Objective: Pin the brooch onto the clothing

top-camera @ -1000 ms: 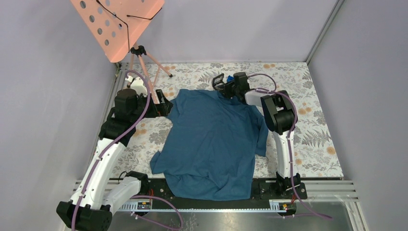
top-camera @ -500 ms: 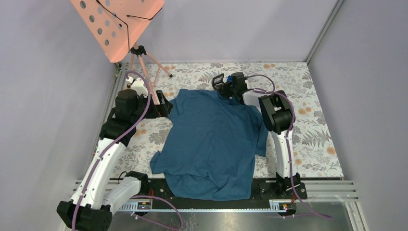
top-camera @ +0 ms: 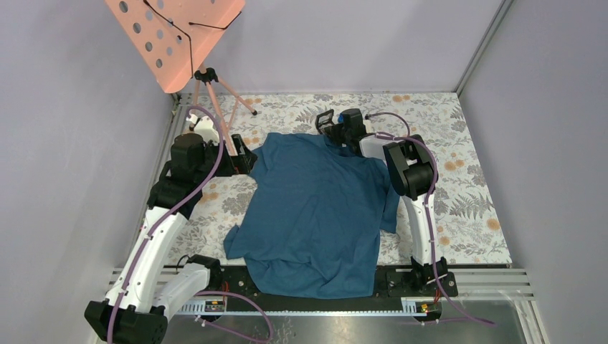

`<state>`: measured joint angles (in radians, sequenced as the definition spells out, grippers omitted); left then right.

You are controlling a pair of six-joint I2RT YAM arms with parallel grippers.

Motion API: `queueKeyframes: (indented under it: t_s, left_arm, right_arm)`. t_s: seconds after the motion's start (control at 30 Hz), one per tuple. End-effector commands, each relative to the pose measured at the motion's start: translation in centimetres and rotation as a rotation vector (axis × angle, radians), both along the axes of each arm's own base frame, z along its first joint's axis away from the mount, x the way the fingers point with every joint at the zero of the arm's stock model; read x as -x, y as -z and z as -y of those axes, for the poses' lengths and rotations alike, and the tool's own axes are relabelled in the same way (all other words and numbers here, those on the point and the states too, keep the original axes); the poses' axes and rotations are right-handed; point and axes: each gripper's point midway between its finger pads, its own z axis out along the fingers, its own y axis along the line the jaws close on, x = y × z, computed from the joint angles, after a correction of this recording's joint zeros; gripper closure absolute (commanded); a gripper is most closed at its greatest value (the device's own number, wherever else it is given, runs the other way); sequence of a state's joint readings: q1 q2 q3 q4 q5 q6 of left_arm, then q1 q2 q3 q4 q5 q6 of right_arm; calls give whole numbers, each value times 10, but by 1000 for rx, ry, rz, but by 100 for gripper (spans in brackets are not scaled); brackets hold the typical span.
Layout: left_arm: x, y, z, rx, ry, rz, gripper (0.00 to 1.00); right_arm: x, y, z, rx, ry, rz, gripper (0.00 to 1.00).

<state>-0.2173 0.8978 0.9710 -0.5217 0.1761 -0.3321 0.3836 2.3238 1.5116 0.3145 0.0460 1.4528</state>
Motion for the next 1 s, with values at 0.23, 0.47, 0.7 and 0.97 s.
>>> queueKeyframes:
  t_s: [0.23,0.47,0.7,0.97]
  left_arm:
    - [-4,-15,-3,5,-9,70,2]
    - [-4,-11,-8,-15,-26,69,2]
    - [-1,-14,-5,0,-12,86,2]
    - [26,-31,23,151,109,126,2]
  right_arm:
    - [-14,-39,-4,6,18,145,100]
    - [5,-72,8,78,-19,234,100]
    - [48,-117,24,188,-109,327,100]
    - [134,-170,29,289,-379,481,100]
